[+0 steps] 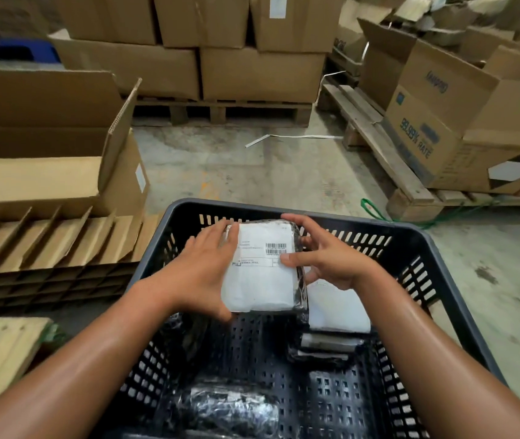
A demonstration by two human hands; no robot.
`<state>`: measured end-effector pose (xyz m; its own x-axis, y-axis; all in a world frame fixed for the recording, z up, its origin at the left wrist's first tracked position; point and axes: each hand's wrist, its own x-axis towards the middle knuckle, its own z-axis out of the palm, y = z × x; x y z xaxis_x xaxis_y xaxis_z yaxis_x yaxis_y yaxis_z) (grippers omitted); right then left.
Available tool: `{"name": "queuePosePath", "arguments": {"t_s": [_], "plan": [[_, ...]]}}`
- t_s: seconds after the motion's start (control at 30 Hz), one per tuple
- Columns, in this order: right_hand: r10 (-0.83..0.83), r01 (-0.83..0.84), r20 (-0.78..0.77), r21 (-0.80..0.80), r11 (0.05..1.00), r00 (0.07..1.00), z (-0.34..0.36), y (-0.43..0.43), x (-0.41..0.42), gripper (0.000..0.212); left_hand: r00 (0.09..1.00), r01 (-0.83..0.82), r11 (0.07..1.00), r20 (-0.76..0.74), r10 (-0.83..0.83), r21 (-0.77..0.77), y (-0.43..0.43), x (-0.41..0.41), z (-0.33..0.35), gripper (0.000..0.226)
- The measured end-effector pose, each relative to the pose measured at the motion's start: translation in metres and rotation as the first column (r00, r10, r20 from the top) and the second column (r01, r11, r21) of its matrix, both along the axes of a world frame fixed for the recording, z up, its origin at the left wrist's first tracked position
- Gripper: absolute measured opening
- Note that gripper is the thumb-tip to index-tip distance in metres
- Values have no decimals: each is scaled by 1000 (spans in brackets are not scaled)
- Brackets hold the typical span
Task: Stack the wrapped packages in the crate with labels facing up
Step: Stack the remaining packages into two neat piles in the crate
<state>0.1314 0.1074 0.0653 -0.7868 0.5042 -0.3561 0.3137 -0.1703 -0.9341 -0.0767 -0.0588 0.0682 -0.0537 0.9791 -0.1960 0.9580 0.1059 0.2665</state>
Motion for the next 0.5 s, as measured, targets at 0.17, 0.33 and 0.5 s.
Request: {"name": "queuePosePath", "arguments": {"t_s": [0.17, 0.33, 0.5], "plan": [[210, -441, 479, 442, 781, 852, 2, -14, -10, 147, 987, 24, 995, 155, -38, 93, -9, -12, -18, 146], [157, -621, 656, 569, 539, 738, -6, -33, -27, 174, 972, -10, 998, 234, -5, 65, -5, -23, -29, 147], [32, -688, 728, 632, 356, 685, -26, -30, -27, 166, 991, 29, 996, -125, -40, -83, 8, -14, -45, 157]]}}
